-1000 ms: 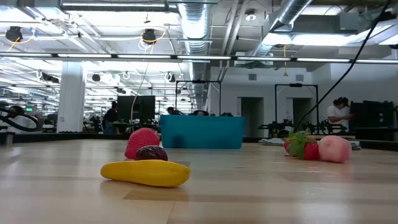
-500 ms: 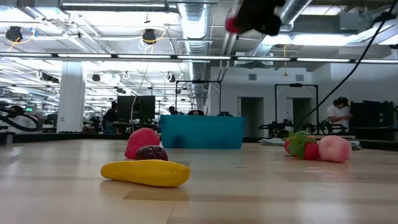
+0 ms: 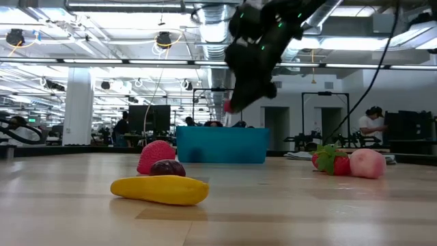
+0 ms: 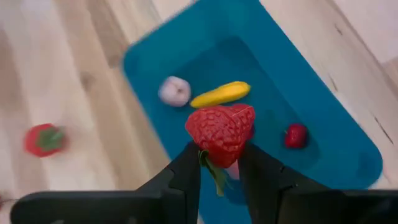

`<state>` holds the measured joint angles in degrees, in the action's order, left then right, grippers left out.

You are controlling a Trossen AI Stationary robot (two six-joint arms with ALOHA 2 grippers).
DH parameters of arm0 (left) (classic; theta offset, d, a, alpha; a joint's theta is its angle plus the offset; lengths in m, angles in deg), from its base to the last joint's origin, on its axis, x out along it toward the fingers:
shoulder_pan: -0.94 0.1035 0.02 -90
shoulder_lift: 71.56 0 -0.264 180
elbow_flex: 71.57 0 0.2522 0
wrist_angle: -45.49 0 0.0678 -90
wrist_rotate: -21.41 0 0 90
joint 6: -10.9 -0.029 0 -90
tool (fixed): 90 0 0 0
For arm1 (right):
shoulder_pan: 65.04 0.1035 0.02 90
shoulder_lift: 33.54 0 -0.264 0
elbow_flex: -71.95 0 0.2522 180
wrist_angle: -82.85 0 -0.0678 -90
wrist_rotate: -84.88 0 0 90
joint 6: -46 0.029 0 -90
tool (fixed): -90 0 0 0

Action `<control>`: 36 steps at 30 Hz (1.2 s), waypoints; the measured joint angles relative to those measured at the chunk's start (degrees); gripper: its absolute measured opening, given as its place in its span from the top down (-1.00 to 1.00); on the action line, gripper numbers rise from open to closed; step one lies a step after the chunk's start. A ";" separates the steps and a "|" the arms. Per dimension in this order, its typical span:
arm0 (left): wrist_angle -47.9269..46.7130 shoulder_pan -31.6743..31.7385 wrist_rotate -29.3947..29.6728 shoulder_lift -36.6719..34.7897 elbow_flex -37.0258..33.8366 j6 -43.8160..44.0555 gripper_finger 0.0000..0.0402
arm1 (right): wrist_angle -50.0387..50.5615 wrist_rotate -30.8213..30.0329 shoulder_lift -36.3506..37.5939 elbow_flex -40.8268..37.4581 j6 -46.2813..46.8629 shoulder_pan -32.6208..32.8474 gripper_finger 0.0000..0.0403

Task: Pick and placing Produce into tupperware
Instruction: Put the red strawberry into the blue bin

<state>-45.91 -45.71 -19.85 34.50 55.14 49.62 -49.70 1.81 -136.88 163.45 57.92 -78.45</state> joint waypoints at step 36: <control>-1.14 0.54 0.36 0.00 0.00 -0.46 -0.16 | 9.28 2.86 0.65 9.24 -1.28 9.68 -0.62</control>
<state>-47.05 -45.17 -19.49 34.50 55.14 49.16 -40.42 4.67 -136.23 172.69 56.63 -68.77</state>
